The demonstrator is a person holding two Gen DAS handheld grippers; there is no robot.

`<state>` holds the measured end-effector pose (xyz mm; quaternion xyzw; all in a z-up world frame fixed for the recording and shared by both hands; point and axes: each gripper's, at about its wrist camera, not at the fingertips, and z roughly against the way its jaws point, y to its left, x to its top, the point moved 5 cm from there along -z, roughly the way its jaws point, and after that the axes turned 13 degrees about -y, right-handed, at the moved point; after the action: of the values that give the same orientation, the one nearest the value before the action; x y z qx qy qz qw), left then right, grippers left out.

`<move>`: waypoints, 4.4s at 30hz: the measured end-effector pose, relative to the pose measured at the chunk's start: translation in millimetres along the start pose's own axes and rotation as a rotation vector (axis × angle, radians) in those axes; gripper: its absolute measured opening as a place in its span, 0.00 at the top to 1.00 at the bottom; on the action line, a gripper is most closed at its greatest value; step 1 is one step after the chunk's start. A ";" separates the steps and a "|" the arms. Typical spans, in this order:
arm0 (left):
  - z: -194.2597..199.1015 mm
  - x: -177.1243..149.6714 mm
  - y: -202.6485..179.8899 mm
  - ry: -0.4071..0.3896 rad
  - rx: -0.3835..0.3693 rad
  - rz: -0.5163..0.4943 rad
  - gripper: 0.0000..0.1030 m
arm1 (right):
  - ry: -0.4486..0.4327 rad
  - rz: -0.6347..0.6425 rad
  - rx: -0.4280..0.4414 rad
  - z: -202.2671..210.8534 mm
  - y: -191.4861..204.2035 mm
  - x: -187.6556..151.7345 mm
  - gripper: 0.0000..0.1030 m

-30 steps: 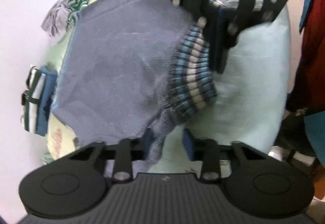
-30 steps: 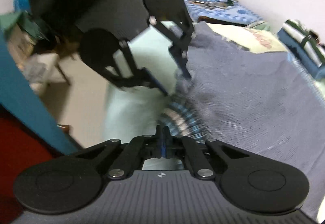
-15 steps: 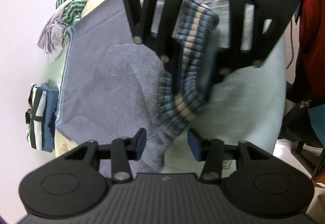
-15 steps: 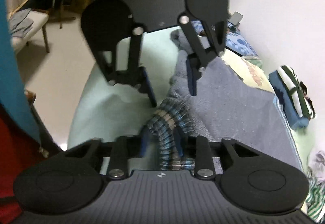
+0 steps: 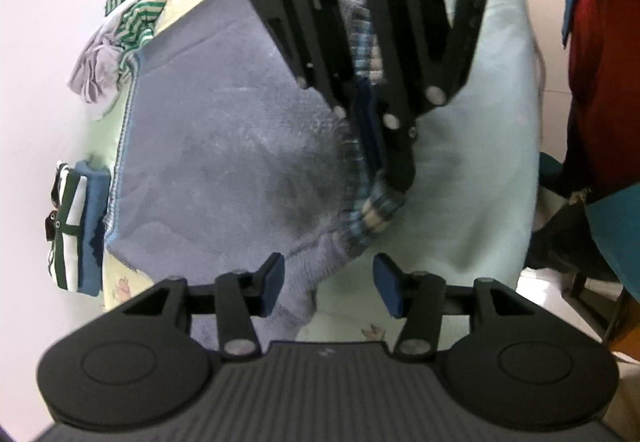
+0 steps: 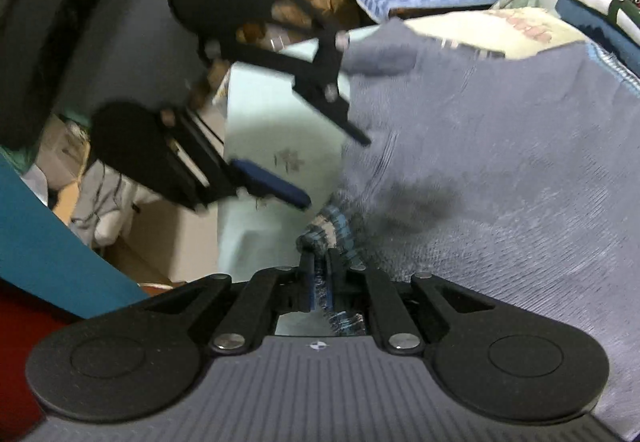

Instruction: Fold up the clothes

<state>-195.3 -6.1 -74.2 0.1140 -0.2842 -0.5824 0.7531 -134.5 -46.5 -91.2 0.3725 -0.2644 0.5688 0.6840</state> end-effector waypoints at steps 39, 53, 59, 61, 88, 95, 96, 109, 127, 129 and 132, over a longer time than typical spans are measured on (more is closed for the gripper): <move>-64.7 1.5 82.7 -0.240 0.028 0.383 0.36 | -0.261 -0.878 -0.827 116.5 -94.1 -65.3 0.76; -117.8 237.6 14.5 -0.474 0.009 0.223 0.22 | -0.463 -1.392 -1.270 318.6 -109.5 -217.9 0.70; -145.1 282.0 3.8 -0.452 0.032 0.233 0.19 | -0.566 -1.577 -1.255 334.3 -126.4 -256.0 0.64; -148.9 285.3 7.8 -0.440 0.028 0.259 0.18 | -0.633 -1.651 -1.210 334.5 -134.0 -267.1 0.63; -134.0 297.1 35.5 -0.499 0.077 0.390 0.96 | -0.898 -1.232 -1.150 377.7 -163.6 -193.0 0.95; -105.7 261.3 66.6 -0.502 0.103 0.601 0.96 | -0.849 -0.999 -1.062 356.1 -181.1 -124.6 0.95; -103.8 255.1 69.0 -0.499 0.106 0.630 0.96 | -0.843 -0.978 -1.043 350.1 -184.5 -114.2 0.95; -96.7 175.2 99.4 -0.454 0.119 1.006 0.96 | -0.721 -0.739 -0.814 235.4 -221.6 8.9 0.95; -91.7 43.2 91.5 -0.323 0.116 1.262 0.70 | -0.489 -0.575 -0.434 43.1 -183.1 77.3 0.95; -85.4 26.9 91.0 -0.334 0.108 1.287 0.58 | -0.445 -0.541 -0.405 25.9 -176.5 75.5 0.95; -73.6 -4.3 90.7 -0.335 0.089 1.326 0.50 | -0.358 -0.467 -0.376 3.3 -168.5 69.4 0.93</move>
<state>-81.1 13.0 -89.7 -0.1447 -0.4301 0.0041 0.8911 44.8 -21.6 -69.9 0.3841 -0.3879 0.2638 0.7952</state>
